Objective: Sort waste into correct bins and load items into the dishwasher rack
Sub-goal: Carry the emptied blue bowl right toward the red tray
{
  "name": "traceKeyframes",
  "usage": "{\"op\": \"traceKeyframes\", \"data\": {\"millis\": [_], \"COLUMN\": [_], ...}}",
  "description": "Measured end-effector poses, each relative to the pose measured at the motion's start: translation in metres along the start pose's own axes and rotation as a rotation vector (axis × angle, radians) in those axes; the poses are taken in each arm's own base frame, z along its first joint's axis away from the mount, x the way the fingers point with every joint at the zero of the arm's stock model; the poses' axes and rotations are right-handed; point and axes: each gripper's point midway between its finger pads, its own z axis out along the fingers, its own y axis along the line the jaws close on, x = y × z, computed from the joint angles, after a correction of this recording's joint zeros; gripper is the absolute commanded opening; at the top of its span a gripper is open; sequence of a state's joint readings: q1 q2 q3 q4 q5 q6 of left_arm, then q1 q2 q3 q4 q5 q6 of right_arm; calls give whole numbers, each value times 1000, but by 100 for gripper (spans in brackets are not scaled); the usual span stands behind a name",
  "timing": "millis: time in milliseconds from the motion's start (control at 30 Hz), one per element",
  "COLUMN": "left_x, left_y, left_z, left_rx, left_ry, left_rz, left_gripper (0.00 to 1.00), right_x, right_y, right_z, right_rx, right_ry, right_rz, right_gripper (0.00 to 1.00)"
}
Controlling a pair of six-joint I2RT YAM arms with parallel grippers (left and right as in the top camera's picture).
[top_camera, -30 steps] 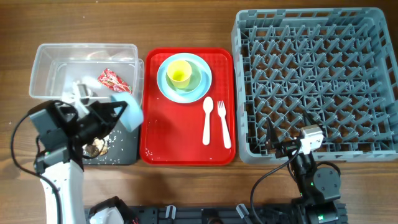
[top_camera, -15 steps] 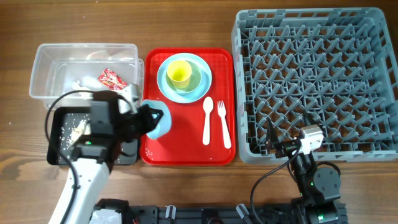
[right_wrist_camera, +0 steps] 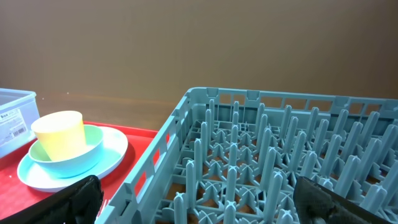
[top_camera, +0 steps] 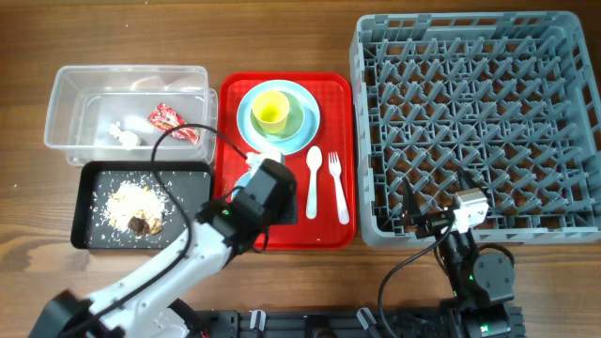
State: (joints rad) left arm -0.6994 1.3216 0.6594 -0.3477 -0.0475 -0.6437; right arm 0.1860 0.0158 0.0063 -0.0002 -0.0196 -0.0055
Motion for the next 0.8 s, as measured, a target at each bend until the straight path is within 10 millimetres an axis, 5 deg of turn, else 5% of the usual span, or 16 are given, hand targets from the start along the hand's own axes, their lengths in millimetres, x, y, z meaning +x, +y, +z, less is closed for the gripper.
{"op": "traceKeyframes", "data": {"millis": [167, 800], "left_x": [0, -2], "left_y": [2, 7], "left_z": [9, 11], "left_rx": [-27, -54], "left_ry": [-4, -16], "left_rz": [-10, -35], "left_gripper": [10, 54], "right_x": [0, 0], "right_y": [0, 0], "right_z": [0, 0], "right_rx": [0, 0], "right_ry": [0, 0], "right_rz": [0, 0], "right_gripper": [100, 100]}}
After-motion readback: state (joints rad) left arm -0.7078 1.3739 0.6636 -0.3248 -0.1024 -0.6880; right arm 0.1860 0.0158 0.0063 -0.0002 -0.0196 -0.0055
